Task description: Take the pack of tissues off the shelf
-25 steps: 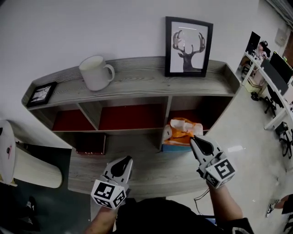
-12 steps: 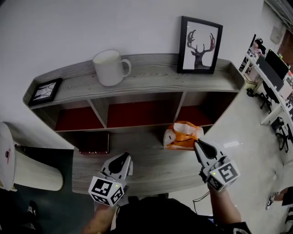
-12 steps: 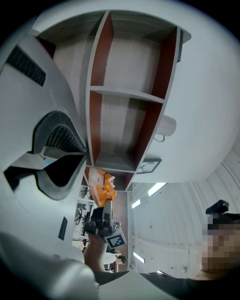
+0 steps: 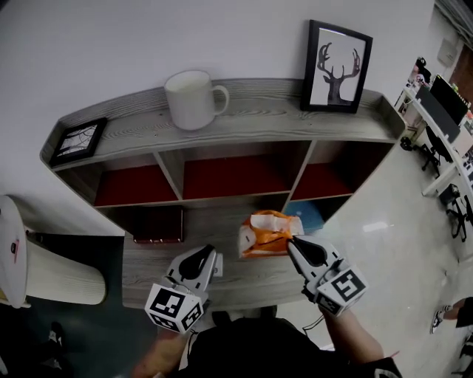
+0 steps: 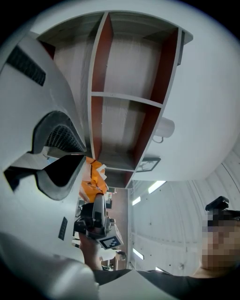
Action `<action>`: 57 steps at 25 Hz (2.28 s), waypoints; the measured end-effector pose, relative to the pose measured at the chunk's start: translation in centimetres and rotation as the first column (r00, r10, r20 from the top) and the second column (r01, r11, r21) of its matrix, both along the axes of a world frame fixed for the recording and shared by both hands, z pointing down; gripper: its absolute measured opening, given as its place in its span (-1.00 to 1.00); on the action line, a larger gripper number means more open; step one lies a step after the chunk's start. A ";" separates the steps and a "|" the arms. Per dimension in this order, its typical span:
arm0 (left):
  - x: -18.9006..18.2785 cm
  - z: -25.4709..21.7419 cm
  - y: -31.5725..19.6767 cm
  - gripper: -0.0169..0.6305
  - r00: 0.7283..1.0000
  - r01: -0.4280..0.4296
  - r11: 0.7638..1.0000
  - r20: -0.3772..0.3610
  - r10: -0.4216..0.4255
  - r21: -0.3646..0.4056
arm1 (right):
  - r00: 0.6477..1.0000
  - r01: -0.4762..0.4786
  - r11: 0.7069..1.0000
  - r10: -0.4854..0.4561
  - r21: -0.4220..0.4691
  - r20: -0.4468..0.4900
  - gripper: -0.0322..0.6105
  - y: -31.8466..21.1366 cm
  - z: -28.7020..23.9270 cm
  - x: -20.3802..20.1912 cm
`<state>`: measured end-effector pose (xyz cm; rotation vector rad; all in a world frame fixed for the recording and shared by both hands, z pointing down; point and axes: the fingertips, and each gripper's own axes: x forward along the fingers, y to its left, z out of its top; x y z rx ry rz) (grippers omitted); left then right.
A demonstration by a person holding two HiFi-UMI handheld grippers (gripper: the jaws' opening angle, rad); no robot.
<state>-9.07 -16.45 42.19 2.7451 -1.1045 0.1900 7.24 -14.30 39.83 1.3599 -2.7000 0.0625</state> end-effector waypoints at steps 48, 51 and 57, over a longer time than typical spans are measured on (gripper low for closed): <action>-0.8 7.3 2.6 -0.86 0.999 0.053 0.974 0.009 -0.053 -0.221 | 0.985 0.097 0.864 -0.154 -0.493 -0.076 -0.81 -1.4 28.0 -2.8; -0.9 6.6 2.5 -0.86 0.998 0.056 0.977 0.001 -0.057 -0.205 | 0.983 0.114 0.833 -0.172 -0.541 -0.058 -0.81 -1.0 28.5 -2.8; -1.1 5.0 2.3 -0.86 0.997 0.067 0.984 -0.024 -0.072 -0.165 | 0.984 0.119 0.813 -0.174 -0.570 -0.042 -0.79 -0.9 26.8 -2.6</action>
